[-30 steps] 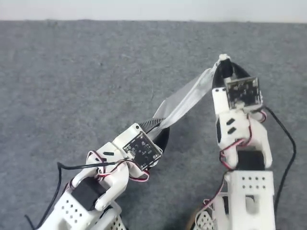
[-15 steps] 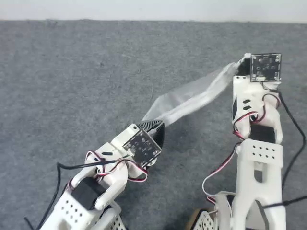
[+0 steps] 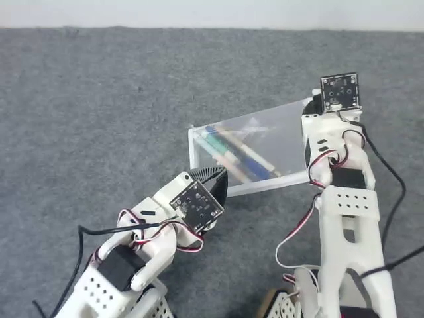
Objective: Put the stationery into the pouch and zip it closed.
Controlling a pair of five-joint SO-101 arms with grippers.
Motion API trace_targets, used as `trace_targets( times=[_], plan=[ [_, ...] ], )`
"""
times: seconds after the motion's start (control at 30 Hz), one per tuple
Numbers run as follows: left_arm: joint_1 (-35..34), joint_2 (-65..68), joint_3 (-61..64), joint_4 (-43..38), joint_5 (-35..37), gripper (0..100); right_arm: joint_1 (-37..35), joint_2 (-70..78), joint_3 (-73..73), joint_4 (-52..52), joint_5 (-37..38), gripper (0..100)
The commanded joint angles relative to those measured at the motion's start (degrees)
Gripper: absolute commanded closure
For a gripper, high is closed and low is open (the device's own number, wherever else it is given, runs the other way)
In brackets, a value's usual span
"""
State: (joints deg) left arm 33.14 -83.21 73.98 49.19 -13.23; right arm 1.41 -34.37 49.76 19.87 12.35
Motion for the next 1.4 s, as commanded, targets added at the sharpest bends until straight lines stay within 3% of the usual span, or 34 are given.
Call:
trace_targets(
  times=[0.0,0.23,0.57,0.77,1.0,1.37],
  plan=[
    [-0.35,-1.05,-3.03,2.02,0.09,99,-0.48,1.19,-1.67,-0.48,-0.18,99.3],
    [-0.35,-1.05,-3.21,2.02,0.09,99,-1.1,9.01,-5.01,-1.1,-0.18,99.3],
    [-0.53,-1.05,-3.3,1.76,0.09,99,-1.1,9.1,-5.01,-1.01,-0.53,98.8],
    [-4.84,-1.05,-4.88,1.93,0.09,99,-1.19,6.29,-5.98,5.05,-0.79,80.1],
    [-5.63,-1.05,-5.32,1.67,2.46,99,-1.1,-3.56,-3.25,8.66,-5.45,77.9],
    [-19.25,-1.14,-10.95,1.58,5.19,99,-3.47,-9.01,0.7,7.25,-5.1,77.9]
  ],
)
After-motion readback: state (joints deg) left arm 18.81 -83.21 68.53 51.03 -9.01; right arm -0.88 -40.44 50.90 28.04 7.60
